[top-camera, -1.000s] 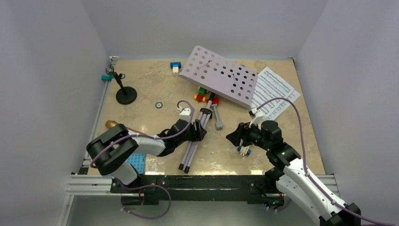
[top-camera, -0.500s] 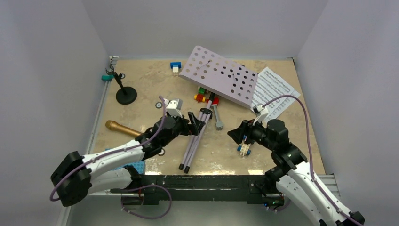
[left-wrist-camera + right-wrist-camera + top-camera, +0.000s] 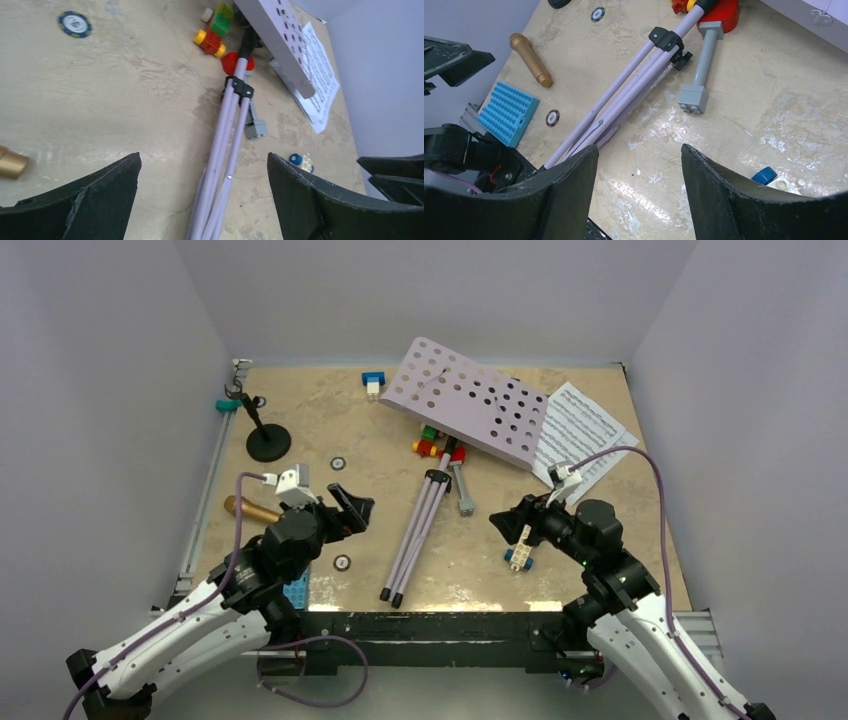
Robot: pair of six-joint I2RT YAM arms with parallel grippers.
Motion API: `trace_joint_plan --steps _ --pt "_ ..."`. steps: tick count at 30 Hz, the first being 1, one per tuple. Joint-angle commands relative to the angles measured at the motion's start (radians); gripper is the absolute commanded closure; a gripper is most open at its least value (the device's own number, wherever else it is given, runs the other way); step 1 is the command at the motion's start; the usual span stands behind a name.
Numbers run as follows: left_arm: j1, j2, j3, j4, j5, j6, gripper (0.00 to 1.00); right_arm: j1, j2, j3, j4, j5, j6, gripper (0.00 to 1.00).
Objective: Pack up the instrument practice props
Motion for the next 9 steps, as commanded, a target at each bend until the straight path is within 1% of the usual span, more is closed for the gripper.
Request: trace_joint_plan --steps 1,4,9 --pt "0.002 -0.016 -0.002 -0.186 -0.14 -0.06 0.0 0.005 0.005 0.02 0.022 0.03 0.007 0.34" --pt "0.002 0.037 0.034 -0.241 -0.16 -0.08 0.0 0.005 0.006 0.024 0.031 0.03 0.008 0.35" --pt "0.002 0.08 0.057 -0.248 -0.15 -0.066 0.0 0.005 -0.002 0.028 0.032 0.026 -0.002 0.35"
